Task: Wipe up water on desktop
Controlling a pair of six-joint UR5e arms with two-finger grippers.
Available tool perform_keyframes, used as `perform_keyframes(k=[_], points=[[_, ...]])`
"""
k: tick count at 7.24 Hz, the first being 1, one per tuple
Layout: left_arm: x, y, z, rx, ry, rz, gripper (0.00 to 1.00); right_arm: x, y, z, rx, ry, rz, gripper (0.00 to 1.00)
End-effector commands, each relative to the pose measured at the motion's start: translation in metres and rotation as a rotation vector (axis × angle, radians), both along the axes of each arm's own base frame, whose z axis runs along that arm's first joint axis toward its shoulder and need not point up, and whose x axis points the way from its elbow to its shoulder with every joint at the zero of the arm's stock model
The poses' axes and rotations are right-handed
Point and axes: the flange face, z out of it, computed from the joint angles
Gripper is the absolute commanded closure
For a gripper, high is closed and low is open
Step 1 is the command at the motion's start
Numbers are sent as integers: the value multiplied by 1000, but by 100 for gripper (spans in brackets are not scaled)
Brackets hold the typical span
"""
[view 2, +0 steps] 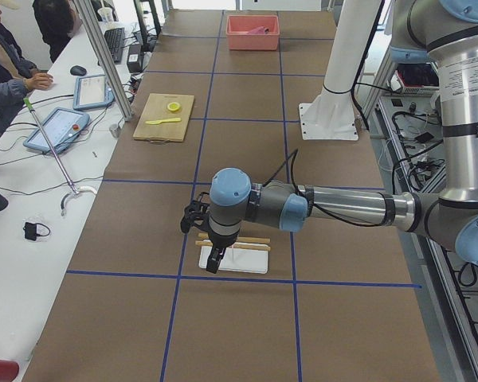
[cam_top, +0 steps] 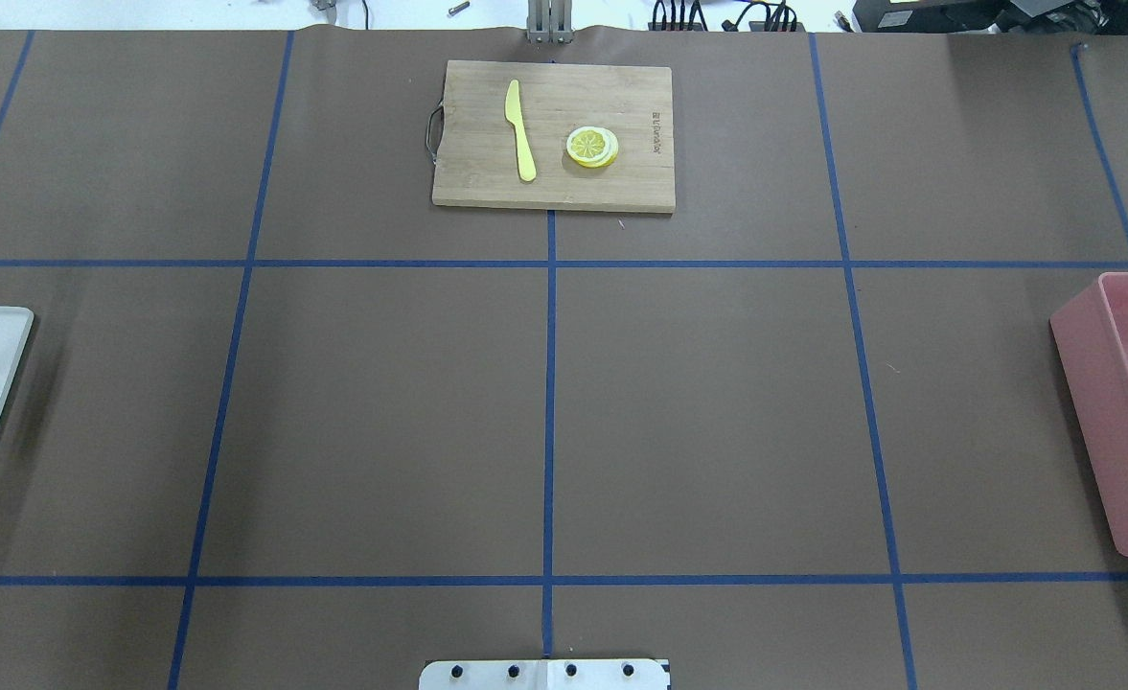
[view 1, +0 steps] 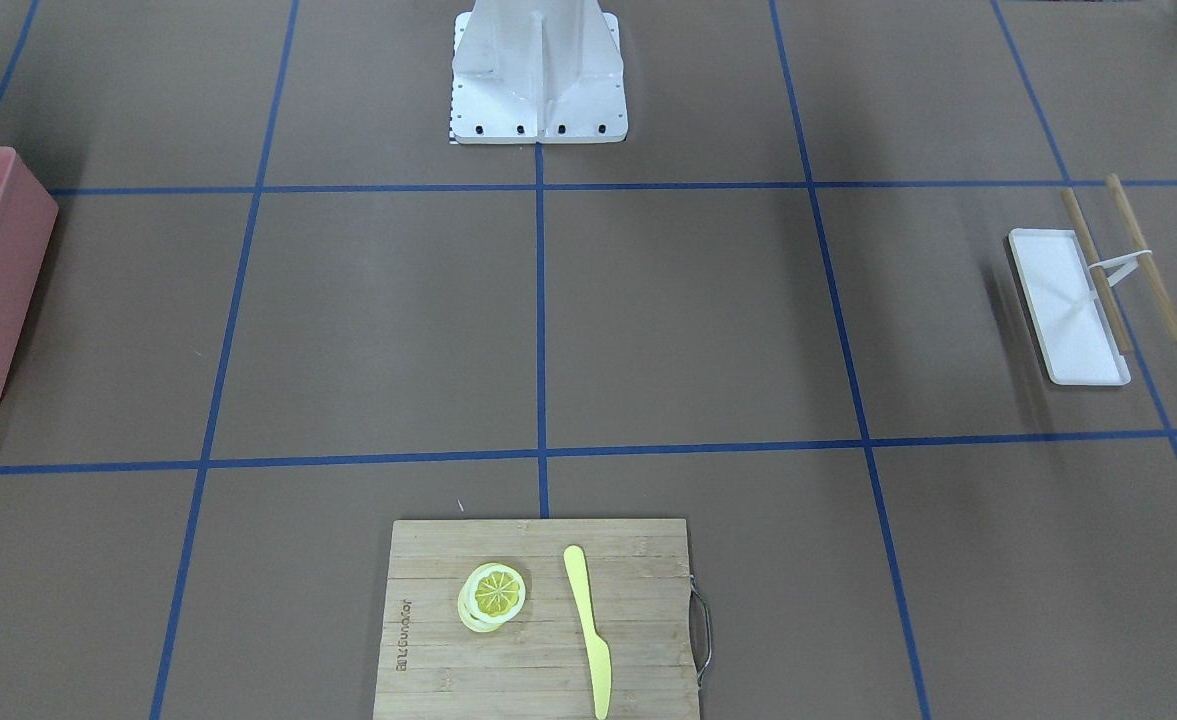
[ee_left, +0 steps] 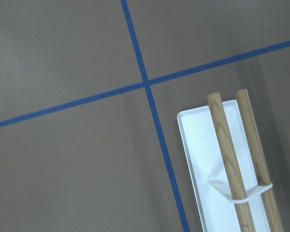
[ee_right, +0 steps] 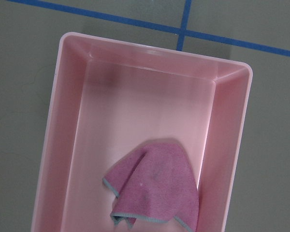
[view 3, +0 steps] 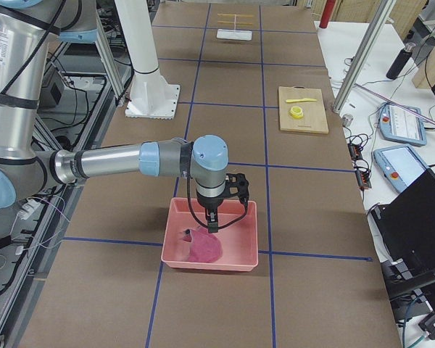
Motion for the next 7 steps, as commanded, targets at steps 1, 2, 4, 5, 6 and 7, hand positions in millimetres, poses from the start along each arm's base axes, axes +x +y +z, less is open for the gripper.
perform_keyframes(k=[1, 2, 4, 5, 6, 7], points=[[3, 3, 4, -17, 46, 7, 2, 0, -3, -4, 9, -6, 1, 0], [3, 3, 3, -14, 48, 7, 2, 0, -4, -5, 12, -6, 1, 0], [3, -2, -1, 3, 49, 9, 2, -2, -10, -9, 21, -26, 1, 0], [4, -8, -2, 7, 48, 12, 2, -2, -24, -6, 24, -23, -3, 0], [4, -8, -1, 11, 48, 17, 2, -2, -45, 6, 11, -23, -6, 0], [4, -8, -4, 23, 48, 17, 2, -2, -49, 10, 6, -23, -7, 0]])
